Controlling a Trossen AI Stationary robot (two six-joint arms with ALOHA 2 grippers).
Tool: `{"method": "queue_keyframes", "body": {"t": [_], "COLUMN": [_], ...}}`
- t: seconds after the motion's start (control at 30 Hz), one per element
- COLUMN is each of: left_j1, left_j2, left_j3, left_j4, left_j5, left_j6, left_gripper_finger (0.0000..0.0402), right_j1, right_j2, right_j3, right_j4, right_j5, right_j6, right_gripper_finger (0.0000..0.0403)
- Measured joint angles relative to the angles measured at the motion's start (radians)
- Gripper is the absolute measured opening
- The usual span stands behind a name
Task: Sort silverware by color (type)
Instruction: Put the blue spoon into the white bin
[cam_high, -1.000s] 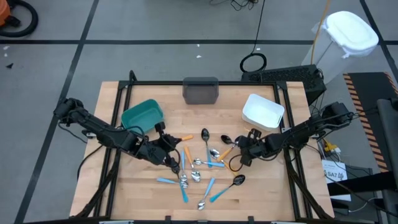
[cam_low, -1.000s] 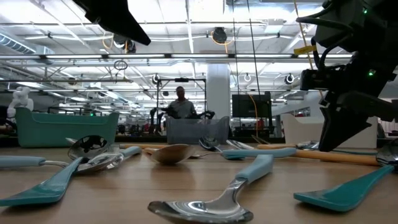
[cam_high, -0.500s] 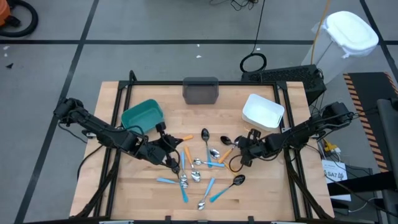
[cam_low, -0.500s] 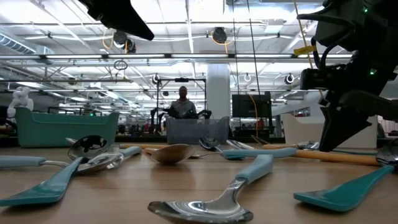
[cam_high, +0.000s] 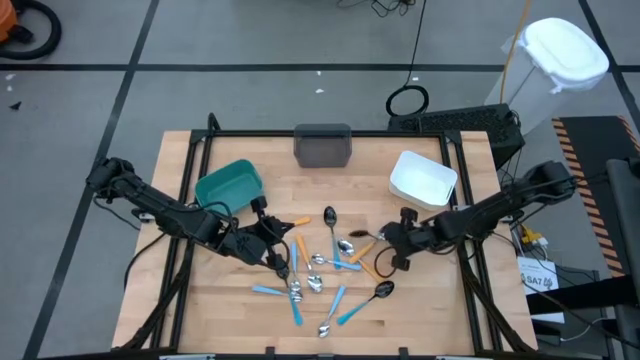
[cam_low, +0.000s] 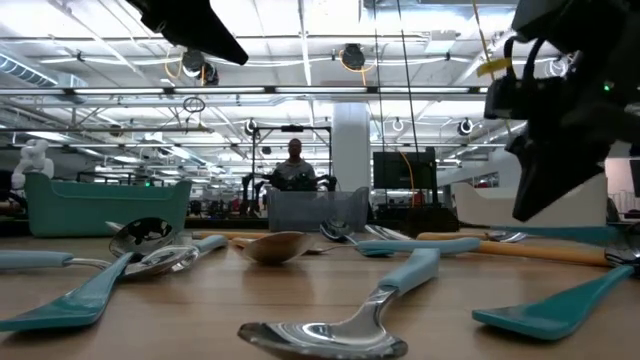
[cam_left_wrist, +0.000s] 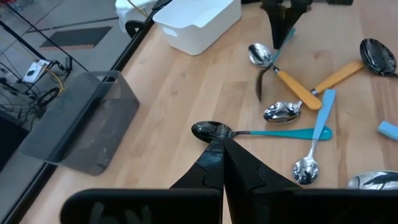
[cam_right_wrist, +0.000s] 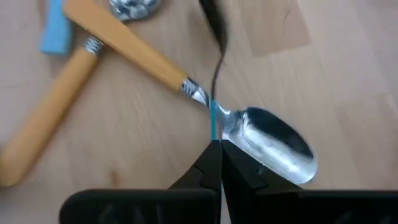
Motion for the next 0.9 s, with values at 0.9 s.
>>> {"method": "queue_keyframes", "body": {"t": [0.9], "left_j1": [0.0], "left_j2": [0.0], "left_j3": [0.0], "left_j4": [0.061], "left_j5": [0.0], "left_j6": [0.008], "left_gripper_finger": [0.0001], "right_j1": [0.032], "right_j2": [0.044], "right_j3": [0.001], "right_j4": [0.036], "right_j5": [0.015], "right_j6": [0.105], "right_gripper_finger": [0.0075]}}
